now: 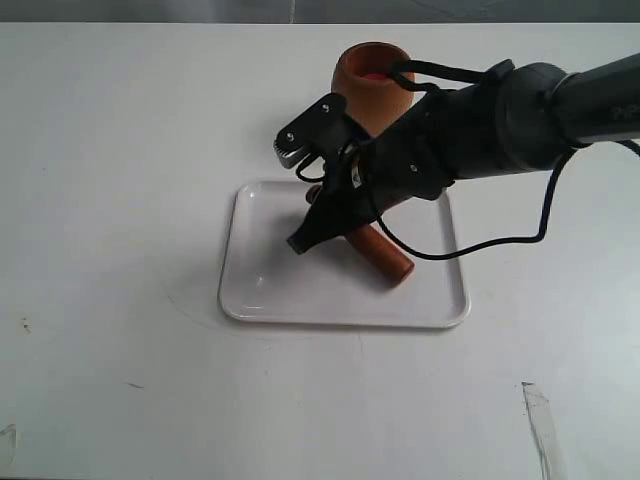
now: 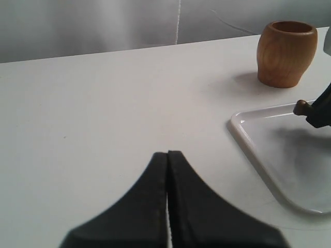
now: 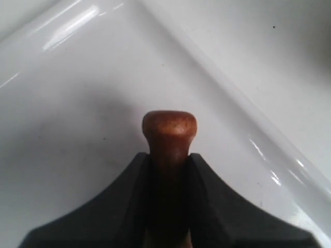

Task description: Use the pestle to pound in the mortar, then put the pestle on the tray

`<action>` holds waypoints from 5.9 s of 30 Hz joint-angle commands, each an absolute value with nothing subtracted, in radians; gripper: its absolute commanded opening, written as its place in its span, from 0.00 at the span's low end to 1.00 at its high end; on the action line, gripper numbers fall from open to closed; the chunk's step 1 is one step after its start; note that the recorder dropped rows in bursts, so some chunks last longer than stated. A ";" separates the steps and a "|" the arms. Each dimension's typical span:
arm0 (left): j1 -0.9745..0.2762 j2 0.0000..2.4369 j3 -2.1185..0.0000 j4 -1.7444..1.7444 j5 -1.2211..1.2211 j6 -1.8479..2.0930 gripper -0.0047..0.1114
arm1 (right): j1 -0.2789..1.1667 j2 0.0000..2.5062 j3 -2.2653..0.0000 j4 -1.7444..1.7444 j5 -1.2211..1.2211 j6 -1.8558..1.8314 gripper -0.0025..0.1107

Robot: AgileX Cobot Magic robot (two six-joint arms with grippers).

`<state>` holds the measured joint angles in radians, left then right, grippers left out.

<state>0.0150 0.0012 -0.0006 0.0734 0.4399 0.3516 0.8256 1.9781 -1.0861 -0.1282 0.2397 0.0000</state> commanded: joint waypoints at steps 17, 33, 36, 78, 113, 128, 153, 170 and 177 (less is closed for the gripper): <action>0.007 0.000 0.000 0.066 0.437 0.343 0.04 | 0.828 1.982 -1.083 -0.082 0.274 0.000 0.37; 0.007 0.000 0.000 0.066 0.437 0.343 0.04 | 0.828 1.593 -1.083 -0.074 0.307 0.000 0.09; 0.007 0.000 0.000 0.066 0.437 0.343 0.04 | 0.831 1.474 -1.083 -0.074 0.382 0.000 0.02; 0.007 0.000 0.000 0.066 0.437 0.343 0.04 | 1.022 0.351 -0.454 -0.086 0.745 0.056 0.02; 0.007 0.000 0.000 0.066 0.437 0.343 0.04 | 0.287 0.129 -0.283 0.131 0.070 0.089 0.02; 0.007 0.000 0.000 0.066 0.437 0.343 0.04 | 0.129 0.000 0.000 0.138 -0.112 0.056 0.02; 0.007 0.000 0.000 0.066 0.437 0.343 0.04 | 0.129 0.000 0.000 -0.107 0.024 0.051 0.02; 0.007 0.000 0.000 0.066 0.437 0.343 0.04 | 0.129 0.000 0.000 -0.174 0.243 0.077 0.02; 0.007 0.000 0.000 0.066 0.437 0.343 0.04 | 0.129 0.000 0.000 -0.174 0.250 0.160 0.02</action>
<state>0.0150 0.0012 -0.0006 0.0734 0.4399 0.3516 0.1371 0.0031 -0.0034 -0.1790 0.2410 0.1305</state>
